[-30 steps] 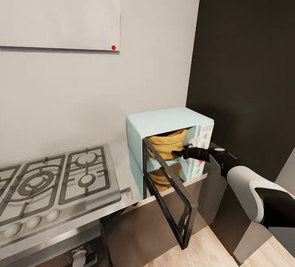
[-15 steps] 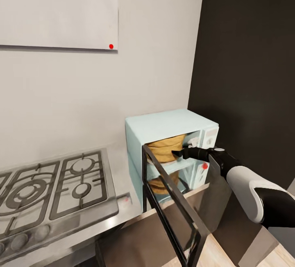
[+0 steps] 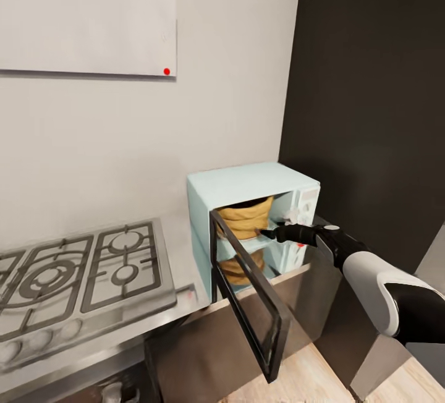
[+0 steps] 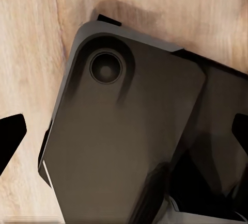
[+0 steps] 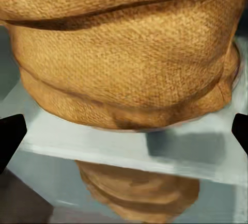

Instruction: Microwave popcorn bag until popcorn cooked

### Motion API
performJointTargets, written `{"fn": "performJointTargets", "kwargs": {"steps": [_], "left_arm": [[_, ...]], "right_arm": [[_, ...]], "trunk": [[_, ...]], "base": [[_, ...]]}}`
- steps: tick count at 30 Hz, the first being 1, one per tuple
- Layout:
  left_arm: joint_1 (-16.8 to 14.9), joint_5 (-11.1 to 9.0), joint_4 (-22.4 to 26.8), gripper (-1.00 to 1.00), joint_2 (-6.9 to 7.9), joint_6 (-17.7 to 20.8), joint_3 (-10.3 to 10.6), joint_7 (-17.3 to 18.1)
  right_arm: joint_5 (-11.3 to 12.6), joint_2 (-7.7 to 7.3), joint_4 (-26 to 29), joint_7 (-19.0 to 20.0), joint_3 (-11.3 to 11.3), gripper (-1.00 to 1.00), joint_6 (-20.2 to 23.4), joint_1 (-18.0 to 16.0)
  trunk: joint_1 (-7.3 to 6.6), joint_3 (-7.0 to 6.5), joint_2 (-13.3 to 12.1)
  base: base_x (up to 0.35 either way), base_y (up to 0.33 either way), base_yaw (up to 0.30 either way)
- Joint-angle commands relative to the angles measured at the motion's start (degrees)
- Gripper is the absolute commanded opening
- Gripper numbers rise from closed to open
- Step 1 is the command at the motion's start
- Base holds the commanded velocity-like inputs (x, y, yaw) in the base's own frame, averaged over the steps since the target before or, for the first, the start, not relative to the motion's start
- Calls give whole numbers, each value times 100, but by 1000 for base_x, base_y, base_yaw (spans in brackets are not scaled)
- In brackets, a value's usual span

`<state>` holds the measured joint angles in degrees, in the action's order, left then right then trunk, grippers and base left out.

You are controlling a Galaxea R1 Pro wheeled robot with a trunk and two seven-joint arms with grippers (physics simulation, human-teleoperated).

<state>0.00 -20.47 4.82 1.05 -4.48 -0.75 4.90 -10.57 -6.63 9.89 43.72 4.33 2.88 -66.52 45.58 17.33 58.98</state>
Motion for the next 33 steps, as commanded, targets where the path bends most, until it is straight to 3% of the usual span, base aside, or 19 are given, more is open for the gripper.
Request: {"fn": "performJointTargets", "kwargs": {"steps": [1, 23, 25, 29, 31, 33], "left_arm": [[0, -36, 2, 100, 1, -9, -5, 28], [0, -36, 2, 100, 5, -9, -6, 28], [-2, -36, 2, 100, 8, -9, -8, 28], [-5, -36, 2, 100, 10, -9, -6, 28], [-2, -36, 2, 100, 11, -9, -3, 28], [0, -36, 2, 100, 17, -8, 7, 28]], "right_arm": [[-46, -12, 13, 30, 45, 100, 32, -2], [-31, -81, 22, 2, 24, 100, 135, -2], [-23, -309, -217, -9, 18, 100, 141, -2], [-35, -984, -1058, -54, -5, 100, 419, 24], [-47, -1145, -1137, -160, -12, 100, 532, 321], [-75, -1146, -1155, -449, -18, 100, 549, 919]], "trunk": [[-3, 6, 5], [-3, 6, 5], [-3, 6, 5], [-3, 6, 5], [-3, 6, 5], [-3, 6, 5]], "base": [[-296, -105, 0], [-297, -105, 0], [-296, -106, 0], [-206, -88, 0], [-37, -19, 0], [-8, -4, 0]]}}
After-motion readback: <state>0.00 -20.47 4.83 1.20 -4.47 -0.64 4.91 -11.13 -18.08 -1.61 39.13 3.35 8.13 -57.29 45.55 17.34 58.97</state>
